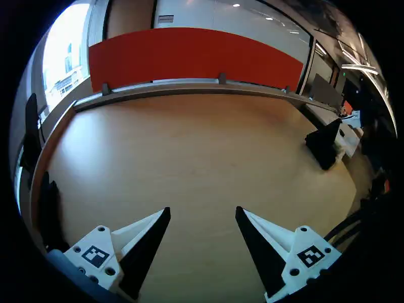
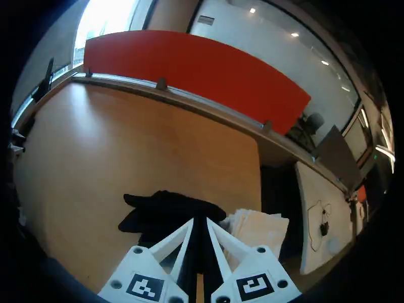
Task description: Fold towel
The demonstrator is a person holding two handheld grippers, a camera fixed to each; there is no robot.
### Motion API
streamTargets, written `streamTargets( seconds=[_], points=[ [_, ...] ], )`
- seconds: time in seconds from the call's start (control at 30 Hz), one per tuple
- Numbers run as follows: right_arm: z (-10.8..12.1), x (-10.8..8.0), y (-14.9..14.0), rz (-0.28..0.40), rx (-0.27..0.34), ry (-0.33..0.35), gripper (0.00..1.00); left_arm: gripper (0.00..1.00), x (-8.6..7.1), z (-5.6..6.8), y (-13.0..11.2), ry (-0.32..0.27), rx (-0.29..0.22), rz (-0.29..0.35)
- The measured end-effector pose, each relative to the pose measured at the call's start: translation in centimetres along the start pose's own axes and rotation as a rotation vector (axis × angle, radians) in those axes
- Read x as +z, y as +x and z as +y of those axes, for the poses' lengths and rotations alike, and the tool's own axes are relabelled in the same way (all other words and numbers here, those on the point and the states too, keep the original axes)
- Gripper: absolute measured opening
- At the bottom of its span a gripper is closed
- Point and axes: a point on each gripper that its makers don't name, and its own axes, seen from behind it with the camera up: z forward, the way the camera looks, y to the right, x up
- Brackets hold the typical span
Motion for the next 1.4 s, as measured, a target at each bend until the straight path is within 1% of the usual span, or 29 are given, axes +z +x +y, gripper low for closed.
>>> streamTargets(
  seconds=[0.2, 0.6, 0.83, 1.2, 1.4],
  points=[
    [0.1, 0.1, -2.5, -0.039, 0.019, -0.008, 0.05, 0.95, -0.2, 0.1, 0.0, 0.001, 0.003, 0.001],
    [0.7, 1.2, -7.8, -0.144, 0.075, -0.034, 0.05, 0.96, -0.5, -0.1, -0.3, 0.011, 0.010, -0.008],
    [0.9, 2.0, -10.4, -0.189, 0.111, -0.041, 0.05, 0.96, -0.5, -0.3, -0.4, 0.019, 0.013, -0.012],
    [0.7, 2.9, -13.1, -0.239, 0.130, -0.052, 0.05, 0.96, -0.4, -0.5, -0.5, 0.029, 0.020, -0.020],
    [1.4, 3.2, -13.3, -0.235, 0.135, -0.081, 0.05, 0.96, -0.3, -0.6, -0.7, 0.037, 0.023, -0.026]
  ],
)
